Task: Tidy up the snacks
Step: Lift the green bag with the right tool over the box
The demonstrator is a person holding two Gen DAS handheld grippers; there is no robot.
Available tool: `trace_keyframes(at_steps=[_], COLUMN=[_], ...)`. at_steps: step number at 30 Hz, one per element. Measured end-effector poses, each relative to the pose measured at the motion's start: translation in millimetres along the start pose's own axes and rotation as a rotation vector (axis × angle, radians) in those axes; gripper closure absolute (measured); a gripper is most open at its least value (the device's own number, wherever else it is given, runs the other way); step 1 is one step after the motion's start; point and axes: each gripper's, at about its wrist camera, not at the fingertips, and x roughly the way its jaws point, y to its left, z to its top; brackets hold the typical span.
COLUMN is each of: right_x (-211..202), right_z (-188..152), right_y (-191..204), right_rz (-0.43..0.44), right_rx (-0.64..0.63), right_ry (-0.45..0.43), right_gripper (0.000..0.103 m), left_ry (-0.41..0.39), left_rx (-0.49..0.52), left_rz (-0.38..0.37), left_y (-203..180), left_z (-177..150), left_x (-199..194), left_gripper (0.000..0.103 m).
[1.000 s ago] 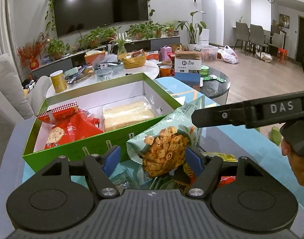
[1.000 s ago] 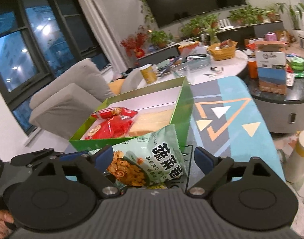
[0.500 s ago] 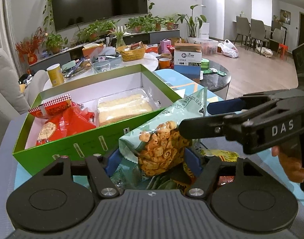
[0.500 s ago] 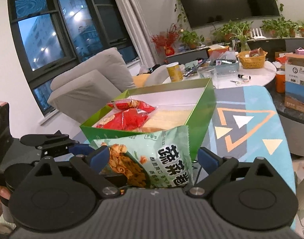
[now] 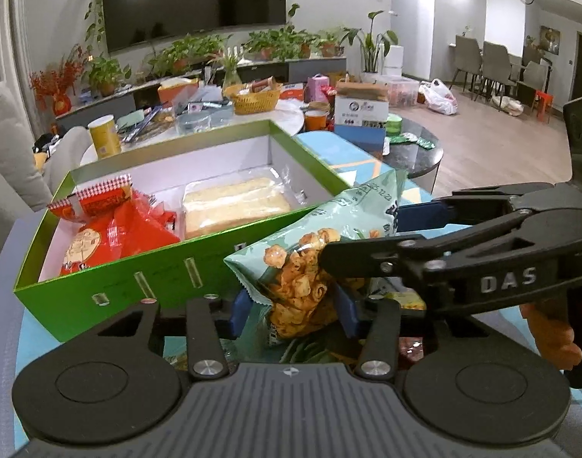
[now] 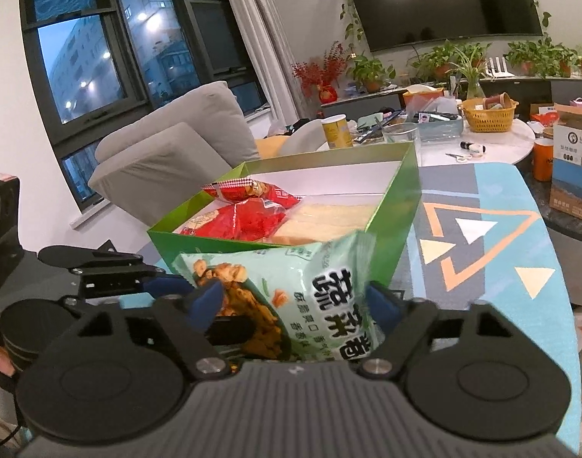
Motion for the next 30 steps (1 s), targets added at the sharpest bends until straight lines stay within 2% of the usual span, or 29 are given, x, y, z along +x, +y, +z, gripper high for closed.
trace_keyframes(at_steps=[11,16,23,30], right_x=[-28.2,-29.6,-14.9,3.2], right_z=[24.7,39.2,61.7,78.5], right_y=[21.4,29.8,33.4,28.5], right_rz=[-0.033,-0.043,-0.034,-0.027], right_rx=[-0.029,-0.028,-0.011,0.017], right_ry=[-0.090,-0.123,-0.152,-0.164], right_gripper=[0.057,0.057,0.057,0.057], left_ry=[-0.131,-0.163,-0.193,-0.205], left_rx=[0.036,0.035,0.036,0.046], left_rz=[-0.002,0.013,0.053,0.084], left_y=[-6.3,-1.0,14.1,30.5], left_z=[22.6,35.6,58.3,76.3], left_x=[-45.1,-56.2,-59.4,-45.3], left_gripper=[0.060,0.060,0.060,0.059])
